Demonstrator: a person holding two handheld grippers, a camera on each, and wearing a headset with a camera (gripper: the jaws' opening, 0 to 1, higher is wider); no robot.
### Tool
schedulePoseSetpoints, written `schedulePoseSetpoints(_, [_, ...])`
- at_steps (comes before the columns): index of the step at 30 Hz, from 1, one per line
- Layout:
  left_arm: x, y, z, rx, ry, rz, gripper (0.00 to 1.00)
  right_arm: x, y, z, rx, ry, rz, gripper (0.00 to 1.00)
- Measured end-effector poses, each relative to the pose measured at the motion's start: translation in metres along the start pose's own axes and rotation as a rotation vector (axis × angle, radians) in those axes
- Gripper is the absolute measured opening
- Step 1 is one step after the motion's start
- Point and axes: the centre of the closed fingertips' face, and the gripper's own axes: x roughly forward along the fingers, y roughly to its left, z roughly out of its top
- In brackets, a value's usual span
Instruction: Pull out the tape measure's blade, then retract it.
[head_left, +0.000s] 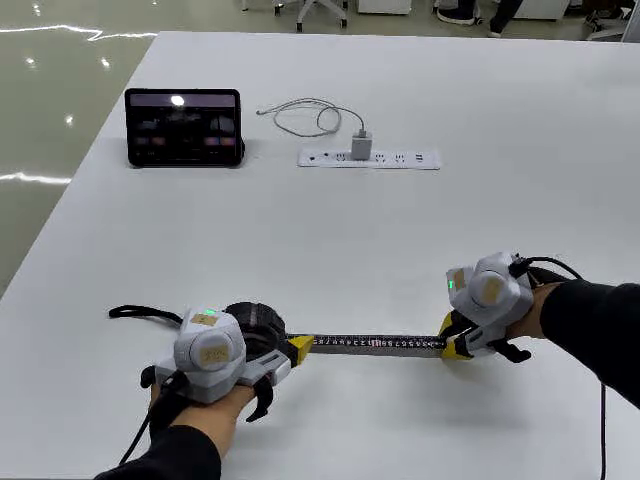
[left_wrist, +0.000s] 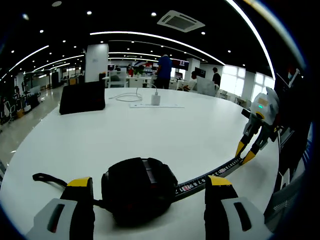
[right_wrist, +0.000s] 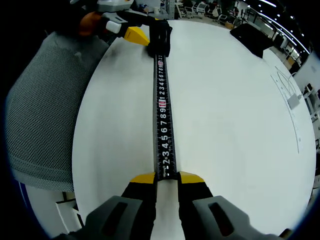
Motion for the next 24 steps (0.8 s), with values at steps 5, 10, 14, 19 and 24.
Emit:
schedulePoseSetpoints(5, [0.000, 0.016, -0.002, -0.080, 0.014, 0.051, 0.87, 0.001, 0.001, 0.000, -0.002, 0.031, 0.005, 0.11])
schedulePoseSetpoints(10, [0.003, 0.031, -0.001, -0.013, 0.030, 0.117, 0.85, 0.001, 0.000, 0.000, 0.044, 0.037, -0.003, 0.11])
schedulePoseSetpoints(14, [0.005, 0.028, 0.001, -0.016, 0.030, 0.112, 0.83, 0.001, -0.001, -0.001, 0.056, 0.032, -0.004, 0.11])
schedulePoseSetpoints(19, [0.009, 0.027, 0.000, -0.017, 0.032, 0.127, 0.82, 0.001, -0.001, -0.001, 0.058, 0.027, -0.014, 0.11])
schedulePoseSetpoints(24, [0.011, 0.026, -0.002, -0.063, 0.037, 0.133, 0.80, 0.001, -0.001, -0.001, 0.084, 0.001, -0.028, 0.11])
